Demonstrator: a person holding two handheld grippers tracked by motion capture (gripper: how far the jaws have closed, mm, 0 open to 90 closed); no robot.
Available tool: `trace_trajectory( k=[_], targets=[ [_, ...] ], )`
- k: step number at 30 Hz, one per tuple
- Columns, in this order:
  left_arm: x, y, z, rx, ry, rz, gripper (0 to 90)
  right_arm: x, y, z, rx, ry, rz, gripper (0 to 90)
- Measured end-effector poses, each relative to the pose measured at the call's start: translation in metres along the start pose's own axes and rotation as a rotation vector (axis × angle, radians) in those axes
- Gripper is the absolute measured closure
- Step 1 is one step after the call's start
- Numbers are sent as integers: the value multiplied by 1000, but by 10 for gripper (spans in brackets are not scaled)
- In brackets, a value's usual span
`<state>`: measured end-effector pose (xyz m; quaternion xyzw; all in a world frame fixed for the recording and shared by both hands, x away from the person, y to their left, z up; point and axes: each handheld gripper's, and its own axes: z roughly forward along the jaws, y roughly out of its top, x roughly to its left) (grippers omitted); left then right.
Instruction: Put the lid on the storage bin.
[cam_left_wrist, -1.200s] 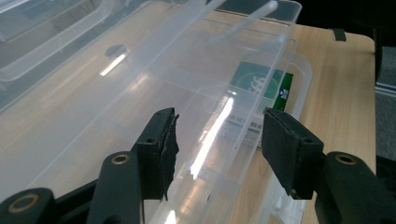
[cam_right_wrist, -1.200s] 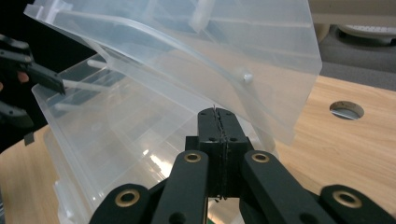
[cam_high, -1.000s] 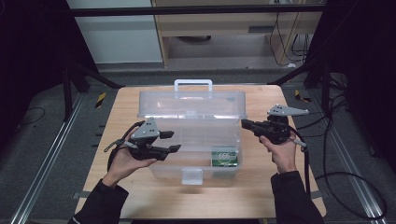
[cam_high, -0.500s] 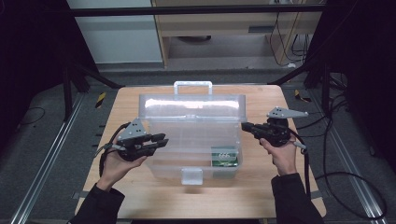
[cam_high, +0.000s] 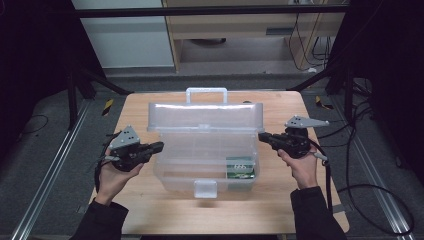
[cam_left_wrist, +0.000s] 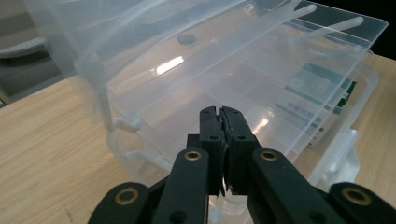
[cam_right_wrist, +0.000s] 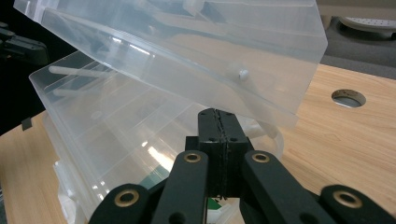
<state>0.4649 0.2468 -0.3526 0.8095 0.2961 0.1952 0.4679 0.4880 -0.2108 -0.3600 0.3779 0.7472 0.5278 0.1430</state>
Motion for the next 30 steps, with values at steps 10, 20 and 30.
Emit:
trace_trajectory(
  k=[10,20,30],
  targets=[
    [8,-3,-4,14,59,-19,885,2,-3,-1,12,-2,-6,900],
    [13,-11,-8,46,65,-37,887,13,-14,-3,82,-40,-53,900],
    [14,-25,-6,89,70,-44,885,19,-29,-8,103,-58,-69,898]
  ],
)
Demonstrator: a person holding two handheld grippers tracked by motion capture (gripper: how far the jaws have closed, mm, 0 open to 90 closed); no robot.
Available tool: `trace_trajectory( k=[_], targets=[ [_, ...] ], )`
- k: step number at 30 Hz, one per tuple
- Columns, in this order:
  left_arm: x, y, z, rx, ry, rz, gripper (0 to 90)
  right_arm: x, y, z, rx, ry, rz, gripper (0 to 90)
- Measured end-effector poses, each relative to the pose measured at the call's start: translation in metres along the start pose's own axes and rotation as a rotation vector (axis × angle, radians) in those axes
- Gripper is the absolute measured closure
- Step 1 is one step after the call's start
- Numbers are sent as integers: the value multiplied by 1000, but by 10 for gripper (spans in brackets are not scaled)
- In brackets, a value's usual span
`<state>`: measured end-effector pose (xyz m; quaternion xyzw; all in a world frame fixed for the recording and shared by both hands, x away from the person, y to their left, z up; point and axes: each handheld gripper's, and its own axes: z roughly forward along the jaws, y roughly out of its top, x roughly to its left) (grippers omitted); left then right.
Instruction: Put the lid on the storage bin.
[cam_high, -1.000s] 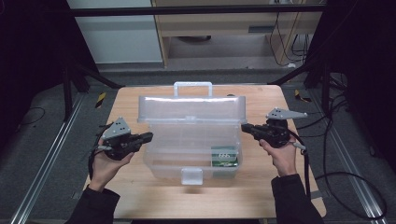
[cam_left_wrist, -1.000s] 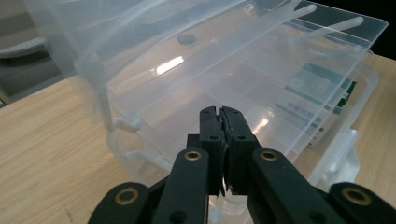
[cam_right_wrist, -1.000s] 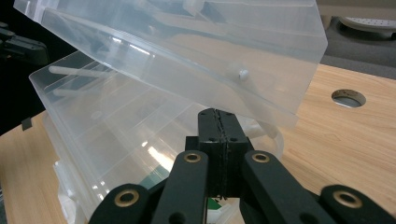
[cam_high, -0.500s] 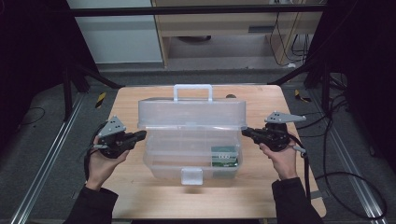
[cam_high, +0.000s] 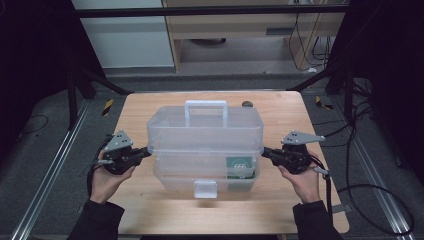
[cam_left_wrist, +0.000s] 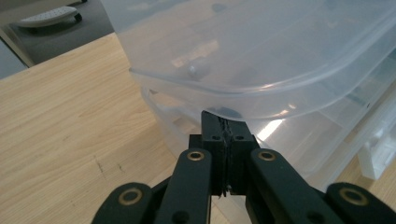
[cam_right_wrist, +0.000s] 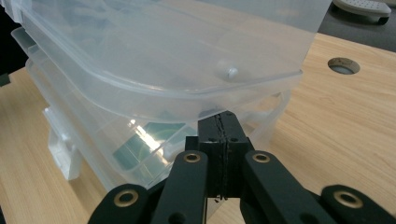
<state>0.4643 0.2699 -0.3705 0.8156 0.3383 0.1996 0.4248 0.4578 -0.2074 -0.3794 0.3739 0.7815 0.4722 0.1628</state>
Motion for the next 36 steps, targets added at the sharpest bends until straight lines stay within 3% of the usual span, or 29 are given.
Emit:
trace_trajectory(
  k=[9,15,16,21,25,29,32,36],
  targets=[
    [-1,-13,11,55,-4,-8,881,8,-13,-1,46,-36,-35,891],
    [5,-22,19,111,46,-5,879,8,-23,-5,50,-33,-21,892],
    [7,-23,19,108,34,-15,868,8,-24,-3,61,-40,-24,891],
    [17,-31,24,121,81,-34,816,0,-32,2,95,-97,-19,866],
    [29,-40,30,105,122,-93,711,-14,-45,9,111,-187,-6,736],
    [40,-49,34,113,201,-124,516,-30,-58,15,126,-295,12,573],
    [49,-58,39,124,241,-168,406,-38,-65,17,126,-336,61,471],
    [57,-66,42,138,253,-205,327,-48,-73,17,119,-382,119,362]
  ],
)
